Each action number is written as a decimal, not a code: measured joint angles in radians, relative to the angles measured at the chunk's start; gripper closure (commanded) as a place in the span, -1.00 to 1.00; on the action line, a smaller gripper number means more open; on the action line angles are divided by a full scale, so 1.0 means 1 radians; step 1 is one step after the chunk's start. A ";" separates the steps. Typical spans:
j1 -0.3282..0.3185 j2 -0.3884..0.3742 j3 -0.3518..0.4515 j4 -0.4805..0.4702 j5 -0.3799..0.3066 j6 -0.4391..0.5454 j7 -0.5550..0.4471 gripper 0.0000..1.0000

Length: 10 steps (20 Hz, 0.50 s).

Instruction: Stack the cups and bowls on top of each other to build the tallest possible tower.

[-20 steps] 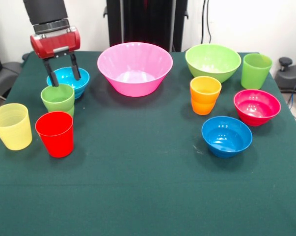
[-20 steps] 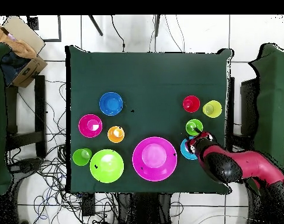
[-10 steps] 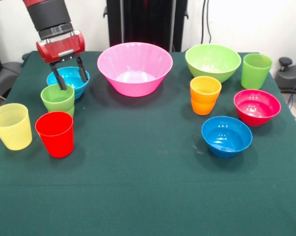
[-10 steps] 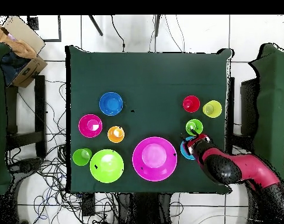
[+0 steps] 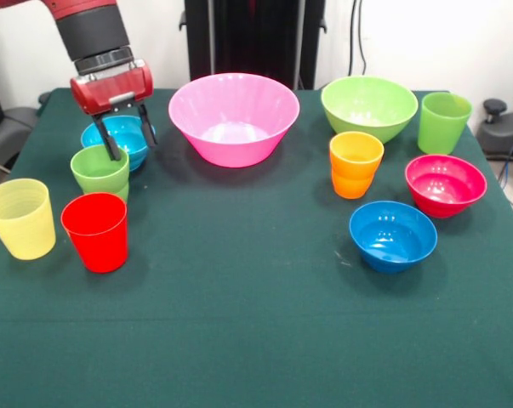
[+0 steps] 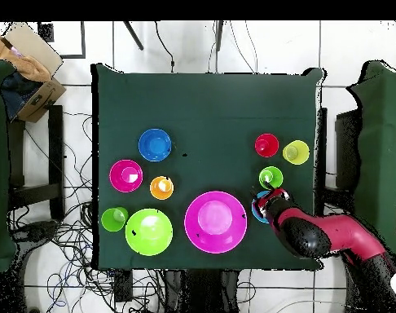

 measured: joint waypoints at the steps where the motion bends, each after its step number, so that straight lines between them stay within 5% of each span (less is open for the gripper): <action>1: 0.003 -0.001 0.000 0.000 -0.007 0.000 0.000 -1.00; 10: 0.047 -0.038 -0.002 0.000 -0.073 -0.005 0.000 -1.00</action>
